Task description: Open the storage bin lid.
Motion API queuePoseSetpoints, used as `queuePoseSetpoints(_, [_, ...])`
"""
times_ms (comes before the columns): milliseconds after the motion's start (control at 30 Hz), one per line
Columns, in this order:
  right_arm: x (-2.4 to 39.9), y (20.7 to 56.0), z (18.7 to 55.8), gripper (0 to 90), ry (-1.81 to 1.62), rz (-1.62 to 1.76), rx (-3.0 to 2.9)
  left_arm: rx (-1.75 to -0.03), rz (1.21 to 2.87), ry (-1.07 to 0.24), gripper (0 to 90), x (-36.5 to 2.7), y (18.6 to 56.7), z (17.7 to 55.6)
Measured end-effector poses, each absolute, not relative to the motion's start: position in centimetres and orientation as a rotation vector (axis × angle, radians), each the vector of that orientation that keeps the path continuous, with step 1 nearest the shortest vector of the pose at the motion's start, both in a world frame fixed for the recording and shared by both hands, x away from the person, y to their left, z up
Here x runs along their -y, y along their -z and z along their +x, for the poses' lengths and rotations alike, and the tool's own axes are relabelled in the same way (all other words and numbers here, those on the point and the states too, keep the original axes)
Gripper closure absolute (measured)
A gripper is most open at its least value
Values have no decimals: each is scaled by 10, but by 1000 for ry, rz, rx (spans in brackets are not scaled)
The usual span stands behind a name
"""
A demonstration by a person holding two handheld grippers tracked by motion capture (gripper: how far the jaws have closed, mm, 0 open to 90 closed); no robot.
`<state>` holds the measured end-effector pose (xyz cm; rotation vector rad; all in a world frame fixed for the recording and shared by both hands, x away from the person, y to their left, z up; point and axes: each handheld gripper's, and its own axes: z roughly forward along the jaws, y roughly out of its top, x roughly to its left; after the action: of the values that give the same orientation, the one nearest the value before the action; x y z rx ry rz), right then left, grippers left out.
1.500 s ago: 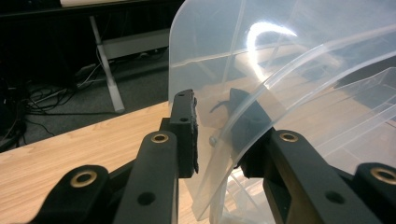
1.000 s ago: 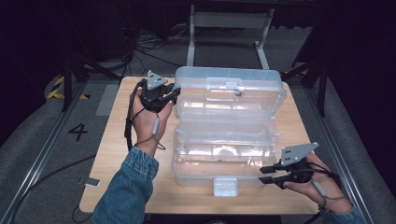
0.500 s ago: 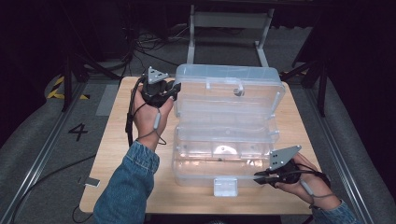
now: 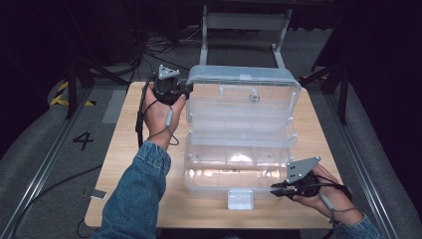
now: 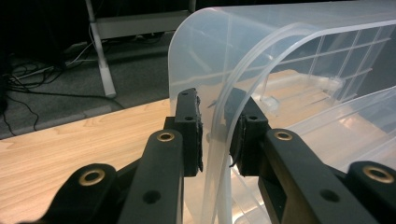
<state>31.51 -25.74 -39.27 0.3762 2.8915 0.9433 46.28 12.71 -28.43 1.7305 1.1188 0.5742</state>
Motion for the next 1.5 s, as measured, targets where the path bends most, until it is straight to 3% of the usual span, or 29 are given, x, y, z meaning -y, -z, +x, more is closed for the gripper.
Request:
queuePoseSetpoints(500, [257,393,314,803,-934,385,-2885,-1151,1730,-519,805,-128,291,493])
queuePoseSetpoints(1500, [257,394,314,804,-940,382,-2886,-1245,1741,-393,808,-130,322,545])
